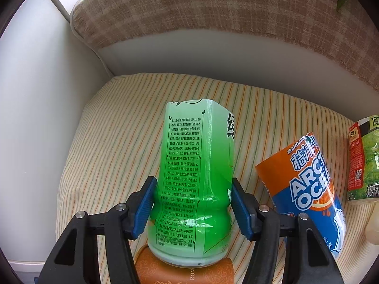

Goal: Flip cup upright
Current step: 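Lift the green tea bottle with the right gripper and carry it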

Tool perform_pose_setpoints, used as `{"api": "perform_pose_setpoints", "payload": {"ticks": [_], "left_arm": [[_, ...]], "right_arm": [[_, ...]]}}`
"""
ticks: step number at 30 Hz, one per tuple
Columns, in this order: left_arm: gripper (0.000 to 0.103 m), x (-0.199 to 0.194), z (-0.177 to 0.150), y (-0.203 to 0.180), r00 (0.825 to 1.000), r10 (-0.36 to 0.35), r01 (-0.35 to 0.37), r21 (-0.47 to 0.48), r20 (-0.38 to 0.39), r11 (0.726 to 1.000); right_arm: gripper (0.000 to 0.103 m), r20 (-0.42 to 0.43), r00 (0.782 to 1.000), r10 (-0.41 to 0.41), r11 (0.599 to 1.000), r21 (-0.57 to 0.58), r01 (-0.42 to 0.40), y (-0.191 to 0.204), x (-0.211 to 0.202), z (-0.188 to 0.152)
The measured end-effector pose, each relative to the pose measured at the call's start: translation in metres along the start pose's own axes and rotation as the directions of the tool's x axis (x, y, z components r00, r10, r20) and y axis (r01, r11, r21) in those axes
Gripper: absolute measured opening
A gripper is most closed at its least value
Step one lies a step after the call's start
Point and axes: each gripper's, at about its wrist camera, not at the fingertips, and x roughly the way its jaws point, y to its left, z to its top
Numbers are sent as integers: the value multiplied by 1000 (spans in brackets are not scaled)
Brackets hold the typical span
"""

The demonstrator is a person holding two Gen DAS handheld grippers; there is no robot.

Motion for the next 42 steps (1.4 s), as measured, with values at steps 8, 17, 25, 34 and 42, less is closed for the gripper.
{"api": "perform_pose_setpoints", "payload": {"ticks": [8, 17, 25, 34, 42], "left_arm": [[103, -8, 2, -9, 1000, -5, 4, 16, 21, 1000], [103, -13, 5, -40, 998, -55, 53, 62, 40, 997], [103, -17, 3, -80, 989, -142, 137, 115, 36, 984], [103, -21, 1, -127, 972, -236, 230, 176, 12, 957], [103, -24, -1, -157, 960, -279, 273, 208, -3, 939]], "right_arm": [[63, 120, 991, 52, 999, -18, -50, -7, -57, -9], [63, 246, 961, 124, 992, -24, -121, -35, -143, -49], [63, 289, 950, 122, 990, 27, -136, -84, -190, -109], [63, 253, 961, 114, 979, 138, -152, -133, -181, -174], [64, 194, 975, 108, 958, 242, -154, -166, -147, -208]]}}
